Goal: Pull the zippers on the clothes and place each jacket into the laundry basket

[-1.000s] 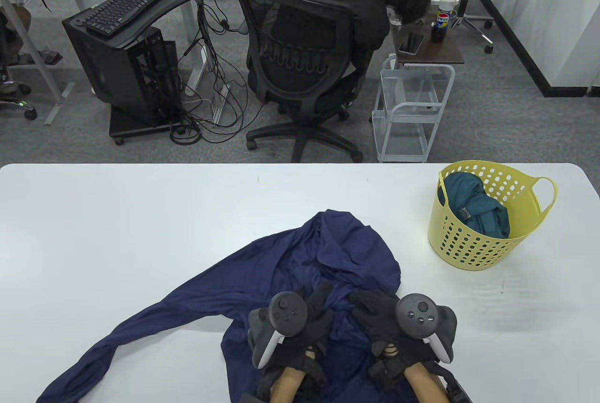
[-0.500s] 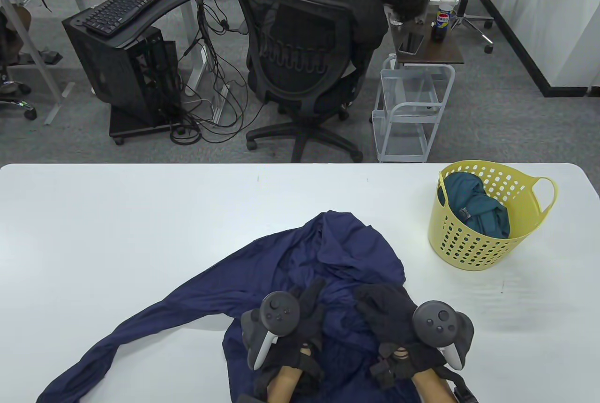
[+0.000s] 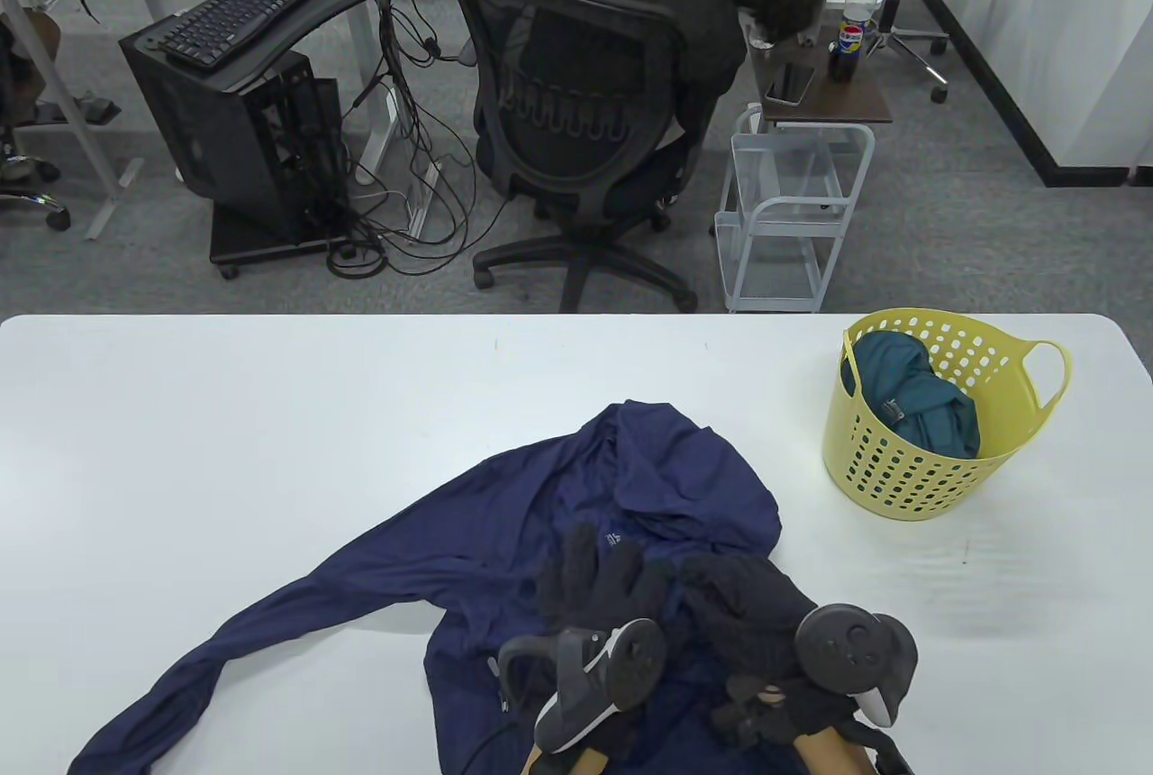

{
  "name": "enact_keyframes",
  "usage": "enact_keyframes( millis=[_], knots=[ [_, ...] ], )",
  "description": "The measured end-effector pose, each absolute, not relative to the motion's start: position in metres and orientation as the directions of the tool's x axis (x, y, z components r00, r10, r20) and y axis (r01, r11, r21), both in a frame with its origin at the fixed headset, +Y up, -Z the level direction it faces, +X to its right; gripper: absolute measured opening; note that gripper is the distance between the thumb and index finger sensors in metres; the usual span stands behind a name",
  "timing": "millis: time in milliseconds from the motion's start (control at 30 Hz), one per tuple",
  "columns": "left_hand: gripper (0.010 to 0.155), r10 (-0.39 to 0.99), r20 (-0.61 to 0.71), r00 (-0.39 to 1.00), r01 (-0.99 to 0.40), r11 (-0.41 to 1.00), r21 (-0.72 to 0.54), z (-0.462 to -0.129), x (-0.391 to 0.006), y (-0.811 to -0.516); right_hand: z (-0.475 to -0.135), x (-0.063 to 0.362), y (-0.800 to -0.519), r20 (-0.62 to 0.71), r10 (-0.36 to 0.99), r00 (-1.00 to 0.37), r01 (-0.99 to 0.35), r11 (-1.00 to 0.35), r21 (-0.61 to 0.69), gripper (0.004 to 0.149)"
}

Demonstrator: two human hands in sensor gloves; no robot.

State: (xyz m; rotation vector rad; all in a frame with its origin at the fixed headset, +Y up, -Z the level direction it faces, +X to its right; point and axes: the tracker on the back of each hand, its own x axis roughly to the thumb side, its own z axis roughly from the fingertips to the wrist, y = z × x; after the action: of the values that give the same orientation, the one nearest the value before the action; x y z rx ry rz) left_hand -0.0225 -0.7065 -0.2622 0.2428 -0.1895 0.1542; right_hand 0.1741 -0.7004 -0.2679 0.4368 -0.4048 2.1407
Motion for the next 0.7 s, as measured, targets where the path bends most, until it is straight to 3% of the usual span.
enact_keyframes(
  millis=[67, 133, 267, 367, 500, 567, 700],
  knots=[
    [0.044, 0.137, 0.179, 0.974, -0.179, 0.954, 0.241, -0.266, -0.029, -0.710, -0.263, 0.171, -0.695, 0.499, 0.700, -0.510, -0.830, -0.553, -0.072, 0.038],
    [0.042, 0.234, 0.164, 0.958, -0.268, 0.935, 0.233, -0.270, -0.039, -0.711, -0.260, 0.173, -0.693, 0.484, 0.667, -0.566, -0.799, -0.588, -0.124, 0.039],
    [0.042, 0.443, 0.130, 0.887, -0.461, 0.868, 0.184, -0.276, -0.060, -0.713, -0.271, 0.187, -0.705, 0.313, 0.611, -0.727, -0.683, -0.692, -0.235, 0.040],
    [0.042, 0.643, 0.101, 0.759, -0.651, 0.753, 0.096, -0.282, -0.073, -0.719, -0.283, 0.195, -0.727, 0.152, 0.631, -0.761, -0.646, -0.758, -0.089, 0.040],
    [0.042, 0.857, 0.031, 0.515, -0.855, 0.515, -0.064, -0.291, -0.081, -0.734, -0.293, 0.183, -0.749, 0.092, 0.636, -0.766, -0.628, -0.772, 0.105, 0.044],
    [0.041, 0.890, 0.010, 0.455, -0.885, 0.454, -0.108, -0.292, -0.083, -0.738, -0.295, 0.175, -0.753, 0.104, 0.627, -0.772, -0.608, -0.776, 0.167, 0.054],
    [0.041, 0.916, 0.000, 0.402, -0.904, 0.396, -0.161, -0.294, -0.083, -0.741, -0.294, 0.160, -0.759, 0.111, 0.616, -0.780, -0.569, -0.772, 0.283, 0.091]
  ],
)
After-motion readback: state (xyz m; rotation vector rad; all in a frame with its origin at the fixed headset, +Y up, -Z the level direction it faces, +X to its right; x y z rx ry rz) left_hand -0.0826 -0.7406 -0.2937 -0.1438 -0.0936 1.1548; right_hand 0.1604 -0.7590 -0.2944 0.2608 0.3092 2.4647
